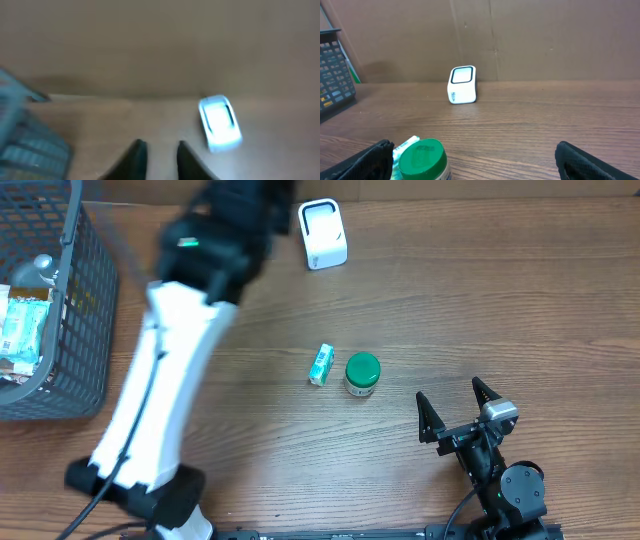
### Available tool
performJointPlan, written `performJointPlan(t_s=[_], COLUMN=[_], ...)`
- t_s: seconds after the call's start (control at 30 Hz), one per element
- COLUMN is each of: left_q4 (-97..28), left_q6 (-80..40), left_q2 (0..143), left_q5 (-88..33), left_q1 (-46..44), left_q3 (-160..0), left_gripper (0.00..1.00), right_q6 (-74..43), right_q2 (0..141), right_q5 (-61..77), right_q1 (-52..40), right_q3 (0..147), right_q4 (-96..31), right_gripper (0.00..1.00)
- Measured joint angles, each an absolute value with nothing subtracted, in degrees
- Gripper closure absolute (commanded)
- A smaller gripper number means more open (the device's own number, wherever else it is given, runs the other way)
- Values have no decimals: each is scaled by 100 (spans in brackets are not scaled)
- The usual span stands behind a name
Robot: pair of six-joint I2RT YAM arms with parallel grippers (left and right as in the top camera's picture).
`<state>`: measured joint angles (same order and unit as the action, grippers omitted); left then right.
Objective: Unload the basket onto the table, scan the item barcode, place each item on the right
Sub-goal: 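Open the left gripper and retract the arm left to the basket, then lower the left gripper into the basket and grasp the yellow bottle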
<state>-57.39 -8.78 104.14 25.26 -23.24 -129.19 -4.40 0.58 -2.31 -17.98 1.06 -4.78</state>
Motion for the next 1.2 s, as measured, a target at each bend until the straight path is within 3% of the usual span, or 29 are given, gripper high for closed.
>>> performJointPlan(t_s=[0.27, 0.43, 0.63, 1.2], left_q4=[-5360, -5570, -5843, -6523], left_q6=[-891, -906, -904, -904], left_q2=[10005, 10016, 10027, 11008], left_q5=[2639, 1916, 775, 362], left_q1=[-510, 550, 1557, 1885], left_q3=[-13096, -13096, -13096, -13096], left_gripper=[38, 18, 3, 0], right_q6=[-440, -440, -443, -438], right_q2=[58, 58, 58, 58], right_q5=[-233, -233, -233, -233], right_q1=[-1798, -1798, -1798, -1798], right_q3=[106, 106, 106, 106], right_q4=[-480, -478, -478, -475], right_gripper=[0, 0, 0, 0])
